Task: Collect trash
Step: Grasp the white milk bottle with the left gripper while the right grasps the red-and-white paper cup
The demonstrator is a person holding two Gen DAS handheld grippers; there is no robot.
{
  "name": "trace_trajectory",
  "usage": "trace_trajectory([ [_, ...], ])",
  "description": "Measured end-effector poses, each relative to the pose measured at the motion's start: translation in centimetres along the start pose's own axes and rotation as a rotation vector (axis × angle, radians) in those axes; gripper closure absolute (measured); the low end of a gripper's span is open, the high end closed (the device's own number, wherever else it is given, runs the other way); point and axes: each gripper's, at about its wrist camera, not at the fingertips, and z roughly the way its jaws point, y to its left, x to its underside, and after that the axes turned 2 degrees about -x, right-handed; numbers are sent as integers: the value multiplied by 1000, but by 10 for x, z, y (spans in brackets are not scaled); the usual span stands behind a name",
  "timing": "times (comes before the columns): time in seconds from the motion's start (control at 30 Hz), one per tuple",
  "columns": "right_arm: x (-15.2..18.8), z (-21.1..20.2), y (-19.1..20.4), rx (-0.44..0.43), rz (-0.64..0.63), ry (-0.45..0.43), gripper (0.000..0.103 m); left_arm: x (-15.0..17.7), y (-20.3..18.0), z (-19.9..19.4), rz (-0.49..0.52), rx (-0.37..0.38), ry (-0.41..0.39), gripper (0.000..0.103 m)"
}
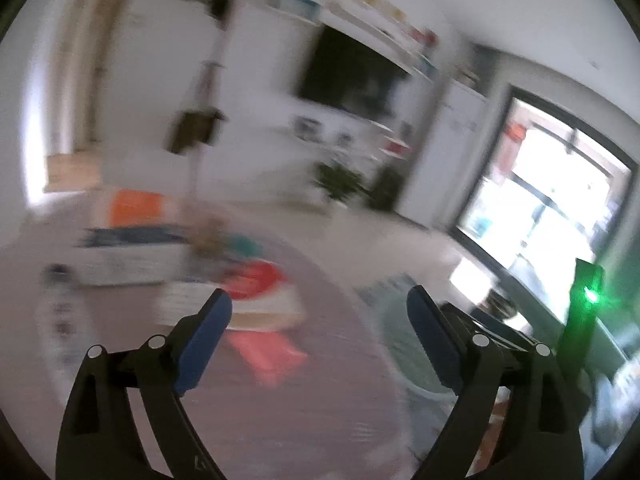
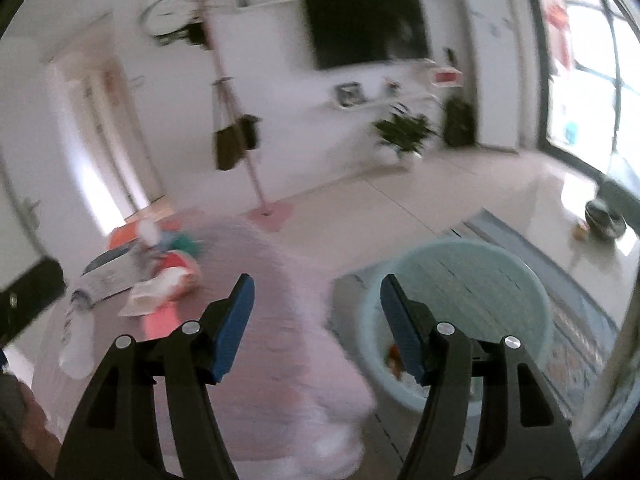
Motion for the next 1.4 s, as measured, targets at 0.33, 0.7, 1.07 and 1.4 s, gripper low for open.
trace_trajectory([
  [0.33, -3, 33, 95, -142, -134, -20, 32, -8, 109, -31, -112, -302, -25, 16],
  [0.7, 3, 106, 106, -180, 19, 131, 23, 11, 161, 28, -285, -333, 137, 16],
  [1.07, 6, 130, 112, -200, 15, 236, 36, 16, 161, 50, -258, -415, 221, 23],
  [1.4, 11, 110, 130, -256, -78, 169, 65, 23, 168, 38, -298, -388, 186, 48],
])
